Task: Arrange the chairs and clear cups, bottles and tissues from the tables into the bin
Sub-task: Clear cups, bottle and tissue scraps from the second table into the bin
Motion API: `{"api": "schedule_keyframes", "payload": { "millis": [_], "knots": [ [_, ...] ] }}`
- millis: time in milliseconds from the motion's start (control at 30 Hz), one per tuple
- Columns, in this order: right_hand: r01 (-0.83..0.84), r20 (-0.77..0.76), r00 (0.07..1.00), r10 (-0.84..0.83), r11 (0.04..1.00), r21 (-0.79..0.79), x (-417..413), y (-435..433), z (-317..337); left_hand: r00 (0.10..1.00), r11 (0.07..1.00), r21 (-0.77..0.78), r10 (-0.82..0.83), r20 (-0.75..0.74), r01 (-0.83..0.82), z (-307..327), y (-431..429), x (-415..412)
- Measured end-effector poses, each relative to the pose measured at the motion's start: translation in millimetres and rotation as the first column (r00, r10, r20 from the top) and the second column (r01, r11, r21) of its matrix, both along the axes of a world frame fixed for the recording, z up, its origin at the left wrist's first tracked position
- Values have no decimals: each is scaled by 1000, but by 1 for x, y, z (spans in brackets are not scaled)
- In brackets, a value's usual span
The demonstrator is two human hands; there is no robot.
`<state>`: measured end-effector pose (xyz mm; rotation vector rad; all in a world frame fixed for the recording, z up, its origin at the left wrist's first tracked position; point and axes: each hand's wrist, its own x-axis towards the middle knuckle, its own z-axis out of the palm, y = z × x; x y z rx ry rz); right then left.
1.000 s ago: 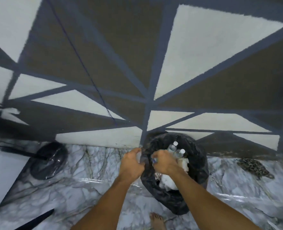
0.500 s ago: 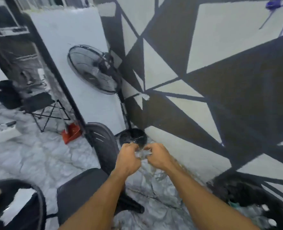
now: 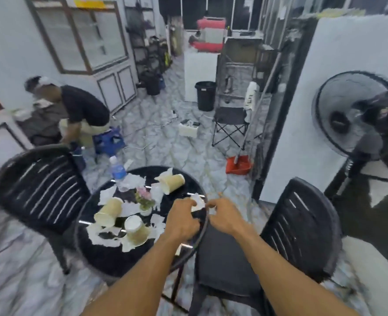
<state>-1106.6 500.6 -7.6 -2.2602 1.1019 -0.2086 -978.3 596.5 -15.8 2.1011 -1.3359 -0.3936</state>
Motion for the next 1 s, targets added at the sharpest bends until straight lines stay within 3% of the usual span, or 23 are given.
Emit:
{"api": "schedule_keyframes", "payload": {
  "millis": [267,400,600,767,1000],
  "knots": [
    [-269,-42,961,274,958,98,137,-14,-40,946,939,122,323,10,-322,-39,18,117],
    [-307,-56,947,317,942,135,177,-34,-66,914,858,318,387,118,-404,-72,21,157],
    [-253,-99,961,258,965,64,214,-80,-77,920,778,503,379,102,-377,-110,28,171],
    [-378,-335,883,328,921,-95,251,-122,-89,947,806,500,291,133,-318,-117,16,189],
    [-501,-432,819,378,838,-217,276,-142,-143,947,820,475,298,120,-319,-103,-1,196]
  ]
}}
